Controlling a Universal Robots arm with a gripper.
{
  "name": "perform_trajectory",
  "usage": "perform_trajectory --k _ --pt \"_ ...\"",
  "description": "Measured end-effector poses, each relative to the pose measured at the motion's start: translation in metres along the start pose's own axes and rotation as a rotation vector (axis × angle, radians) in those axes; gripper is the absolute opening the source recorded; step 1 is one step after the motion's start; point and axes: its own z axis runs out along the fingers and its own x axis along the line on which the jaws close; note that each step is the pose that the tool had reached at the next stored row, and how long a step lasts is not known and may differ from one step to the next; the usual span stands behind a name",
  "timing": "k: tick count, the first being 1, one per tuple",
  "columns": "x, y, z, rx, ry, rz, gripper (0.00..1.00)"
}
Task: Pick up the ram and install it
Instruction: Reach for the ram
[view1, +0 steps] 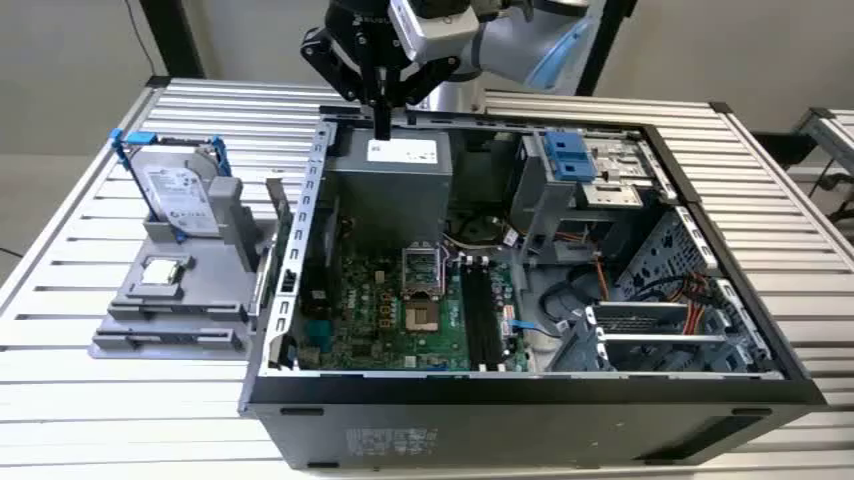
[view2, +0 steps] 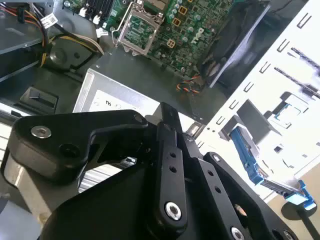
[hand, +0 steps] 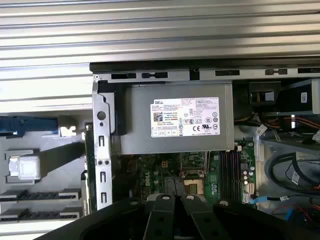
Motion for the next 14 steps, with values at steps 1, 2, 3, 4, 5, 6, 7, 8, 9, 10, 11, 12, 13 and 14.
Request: perform_trajectory --k 1,2,3,4,5,6,7,8,9,10,11,12,13,14 --pt "0.0000 0.0000 0.0000 0.0000 0.0000 0.000 0.00" --pt "0.0000 0.0000 0.0000 0.0000 0.0000 0.000 0.00" --pt "0.0000 0.0000 0.0000 0.0000 0.0000 0.000 0.00" --pt "0.0000 0.0000 0.0000 0.0000 0.0000 0.000 0.00" --pt "0.0000 0.0000 0.0000 0.0000 0.0000 0.000 0.00" --pt "0.0000 0.0000 0.0000 0.0000 0.0000 0.000 0.00" --pt "0.0000 0.0000 0.0000 0.0000 0.0000 0.000 0.00" --pt "0.0000 0.0000 0.0000 0.0001 0.0000 0.000 0.00" --pt "0.0000 0.0000 0.0000 0.0000 0.0000 0.000 0.00" --pt "0.0000 0.0000 0.0000 0.0000 0.0000 0.000 0.00" --pt "0.0003 0.0000 0.0000 0.0000 -0.0001 0.000 0.00" --pt "0.0010 -0.0001 0.0000 0.0001 0.0000 0.000 0.00" --pt "0.0018 -0.0001 -0.0001 0.0001 0.0001 0.000 0.00" --pt "0.0027 -0.0002 -0.0001 0.0001 0.0000 0.000 0.00"
